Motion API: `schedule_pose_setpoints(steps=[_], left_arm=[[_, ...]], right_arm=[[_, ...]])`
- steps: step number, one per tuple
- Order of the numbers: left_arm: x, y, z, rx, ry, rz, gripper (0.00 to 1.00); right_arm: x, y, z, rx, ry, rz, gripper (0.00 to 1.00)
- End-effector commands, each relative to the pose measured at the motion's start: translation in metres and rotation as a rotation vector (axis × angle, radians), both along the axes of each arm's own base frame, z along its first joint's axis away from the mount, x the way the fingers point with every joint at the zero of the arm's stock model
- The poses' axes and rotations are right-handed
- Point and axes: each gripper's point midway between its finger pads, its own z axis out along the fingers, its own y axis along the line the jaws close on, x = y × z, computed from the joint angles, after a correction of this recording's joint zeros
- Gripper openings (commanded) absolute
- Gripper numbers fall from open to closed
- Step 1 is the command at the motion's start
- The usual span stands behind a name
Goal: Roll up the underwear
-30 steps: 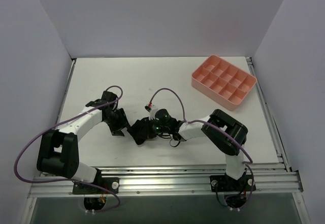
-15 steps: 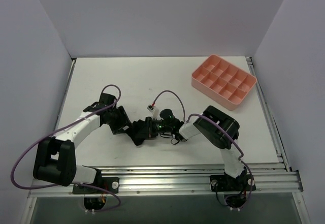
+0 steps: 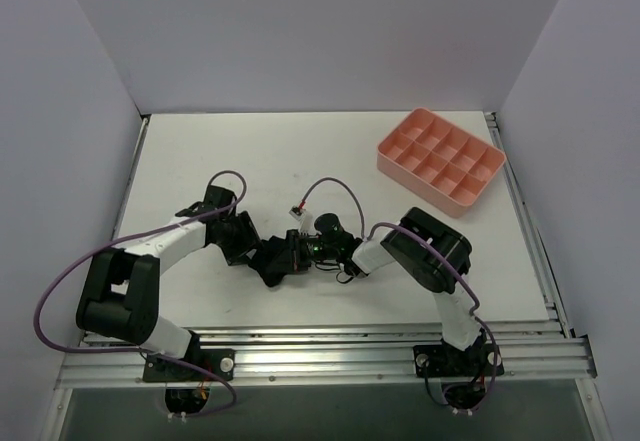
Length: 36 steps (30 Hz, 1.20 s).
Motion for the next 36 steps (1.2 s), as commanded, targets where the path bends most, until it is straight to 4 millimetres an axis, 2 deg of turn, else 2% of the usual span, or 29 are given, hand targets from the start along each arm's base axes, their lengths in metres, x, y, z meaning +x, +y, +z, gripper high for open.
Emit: schedule_pose_setpoints(steps=[1,4,5,7,8,9,12,13,18,22,26,30,31,33,34,35,36], left_arm=[[0.004,-0.010,-0.008,-0.012,-0.003,-0.030,0.61],[-0.001,-0.002,-0.008,0.045,0.024,-0.053,0.61],[-0.009,0.004,-0.008,0.079,0.053,-0.058,0.61],[-0.006,0.016,0.004,0.137,0.021,-0.029,0.63],[-0.012,0.021,0.007,0.157,0.037,-0.013,0.64],[-0.012,0.023,0.016,0.161,0.015,0.009,0.64],[-0.018,0.022,0.025,0.139,0.018,0.085,0.68],[-0.024,0.021,0.022,0.131,0.036,0.102,0.69],[-0.028,0.002,0.011,0.052,0.053,0.169,0.75],[-0.022,0.001,0.002,0.084,0.057,0.172,0.76],[-0.017,0.008,-0.008,0.135,0.067,0.201,0.75],[-0.017,0.013,-0.024,0.192,0.115,0.198,0.66],[-0.013,0.012,-0.023,0.198,0.119,0.193,0.56],[-0.016,0.013,-0.030,0.227,0.152,0.149,0.46],[-0.012,0.011,-0.027,0.231,0.148,0.138,0.32],[-0.014,0.010,-0.027,0.240,0.156,0.106,0.26],[-0.015,0.011,-0.029,0.253,0.173,0.093,0.21]], right_arm=[[-0.040,-0.043,-0.081,-0.281,0.214,0.022,0.00],[-0.037,-0.044,-0.083,-0.282,0.224,0.012,0.00],[-0.037,-0.046,-0.084,-0.288,0.228,0.010,0.00],[-0.036,-0.047,-0.086,-0.297,0.232,0.008,0.00],[-0.035,-0.047,-0.087,-0.299,0.232,0.005,0.00],[-0.034,-0.047,-0.086,-0.298,0.228,0.001,0.00],[-0.034,-0.046,-0.086,-0.296,0.231,-0.004,0.00],[-0.034,-0.046,-0.086,-0.295,0.231,-0.004,0.00],[-0.033,-0.044,-0.085,-0.290,0.230,-0.008,0.00],[-0.033,-0.043,-0.084,-0.282,0.234,-0.012,0.00],[-0.035,-0.040,-0.081,-0.268,0.240,-0.009,0.00],[-0.037,-0.035,-0.074,-0.257,0.231,-0.001,0.00],[-0.037,-0.035,-0.073,-0.257,0.224,-0.001,0.00],[-0.037,-0.037,-0.068,-0.270,0.199,0.004,0.01],[-0.038,-0.041,-0.071,-0.306,0.201,0.001,0.06],[-0.037,-0.042,-0.070,-0.319,0.188,0.004,0.10],[-0.033,-0.039,-0.060,-0.316,0.159,0.006,0.14]])
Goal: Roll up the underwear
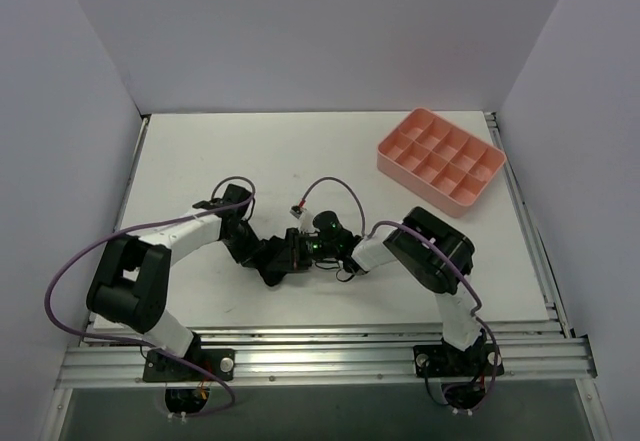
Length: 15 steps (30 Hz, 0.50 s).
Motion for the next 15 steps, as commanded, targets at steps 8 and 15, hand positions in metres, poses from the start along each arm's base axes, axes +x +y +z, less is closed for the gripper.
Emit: schedule_pose_setpoints(steps=[8,15], left_arm=[[-0.022,0.015,-0.012,0.134,0.131,-0.125,0.02],[-0.028,0.012,-0.014,0.123,0.185,-0.143,0.02]], right_arm=[[-0.006,-0.043,-0.012,-0.510,-0.259,0.025,0.48],[0.000,-0.028,0.019,-0.598,-0.516,0.008,0.52]])
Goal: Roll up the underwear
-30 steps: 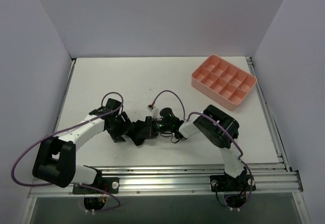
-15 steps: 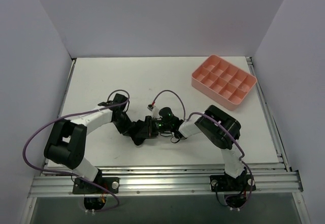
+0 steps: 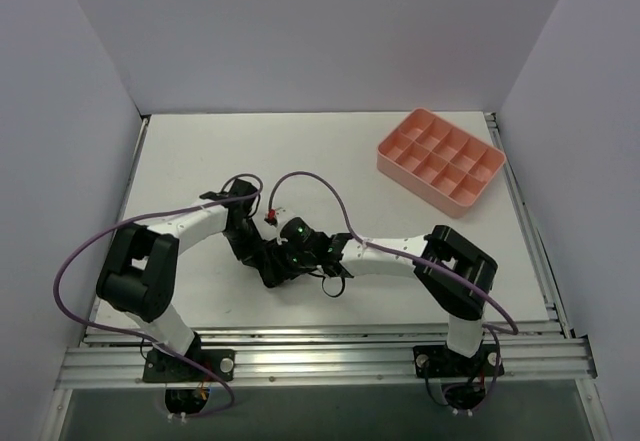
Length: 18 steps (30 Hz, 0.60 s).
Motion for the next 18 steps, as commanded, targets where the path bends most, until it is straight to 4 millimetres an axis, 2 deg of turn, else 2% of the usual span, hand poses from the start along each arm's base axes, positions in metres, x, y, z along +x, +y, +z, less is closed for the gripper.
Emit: schedule_pose_setpoints(steps=[1,5,9,10,11,16,18], left_arm=[[-0.022,0.015,-0.014,0.087,0.107,-0.038,0.02],[-0.024,0.013,-0.014,0.081,0.137,-0.043,0.02],[-0.025,0.012,-0.016,0.081,0.160,-0.045,0.02],[-0.025,0.011,-0.016,0.079,0.161,-0.046,0.02],[-0.025,0.011,-0.015,0.080,0.164,-0.046,0.02],[-0.029,0.014,-0.014,0.095,0.182,-0.050,0.02],[-0.031,0.014,-0.013,0.095,0.189,-0.046,0.02]], right_arm=[[0.004,-0.014,0.014,-0.136,-0.166,0.013,0.52],[-0.001,-0.004,0.023,-0.118,-0.213,0.054,0.53],[-0.007,0.006,0.022,-0.148,-0.264,0.106,0.53],[-0.014,0.009,0.021,-0.165,-0.276,0.135,0.53],[-0.007,0.008,0.021,-0.197,-0.321,0.103,0.53],[0.000,0.018,0.023,-0.257,-0.426,0.079,0.53],[0.000,0.021,0.015,-0.283,-0.437,0.100,0.53]])
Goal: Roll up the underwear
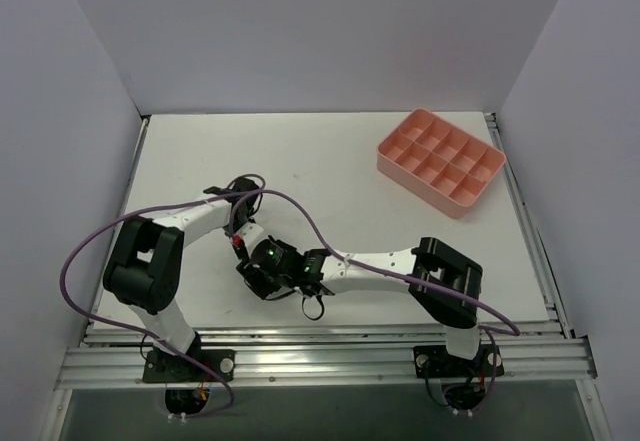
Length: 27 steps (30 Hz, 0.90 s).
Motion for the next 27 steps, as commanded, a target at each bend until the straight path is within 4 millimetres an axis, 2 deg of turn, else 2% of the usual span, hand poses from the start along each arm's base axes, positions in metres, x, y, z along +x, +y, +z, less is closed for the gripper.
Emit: schedule_pose_setpoints(steps=[1,6,11,12,13,15,16,18,19,20,21,23,24,27], left_arm=[[-0.027,0.017,-0.013,0.086,0.112,-0.022,0.02],[-0.028,0.016,-0.012,0.087,0.125,-0.024,0.02],[-0.029,0.016,-0.010,0.086,0.134,-0.031,0.03],[-0.028,0.015,-0.009,0.080,0.132,-0.034,0.03],[-0.027,0.014,-0.008,0.074,0.129,-0.042,0.04],[-0.026,0.011,-0.008,0.058,0.134,-0.059,0.06],[-0.025,0.011,-0.006,0.056,0.132,-0.081,0.08],[-0.016,0.005,0.000,0.020,0.107,-0.107,0.18],[-0.012,0.001,0.003,-0.002,0.093,-0.123,0.23],[-0.009,0.001,0.007,-0.015,0.078,-0.158,0.32],[0.001,-0.002,0.014,-0.022,0.048,-0.175,0.36],[0.006,0.009,0.022,0.029,0.028,-0.211,0.43],[0.014,0.010,0.031,0.039,-0.008,-0.217,0.49],[0.027,0.019,0.045,0.033,-0.063,-0.212,0.56]], right_arm=[[0.015,0.002,-0.003,-0.075,-0.093,-0.013,0.53],[0.017,-0.001,-0.023,-0.149,-0.133,-0.023,0.52],[0.020,-0.010,-0.036,-0.178,-0.141,-0.061,0.46],[0.020,-0.012,-0.038,-0.181,-0.137,-0.072,0.44],[0.021,-0.014,-0.040,-0.186,-0.135,-0.078,0.33],[0.020,-0.019,-0.047,-0.192,-0.112,-0.082,0.20],[0.019,-0.021,-0.051,-0.189,-0.090,-0.090,0.09],[0.010,-0.029,-0.063,-0.184,-0.027,-0.077,0.04],[0.013,-0.031,-0.064,-0.153,-0.001,-0.090,0.02],[0.006,-0.030,-0.065,-0.115,0.054,-0.083,0.01],[0.003,-0.031,-0.067,-0.096,0.084,-0.078,0.00],[-0.002,-0.036,-0.076,-0.063,0.156,-0.082,0.00],[-0.013,-0.033,-0.078,-0.034,0.224,-0.042,0.00],[-0.020,-0.032,-0.085,0.021,0.326,-0.032,0.00]])
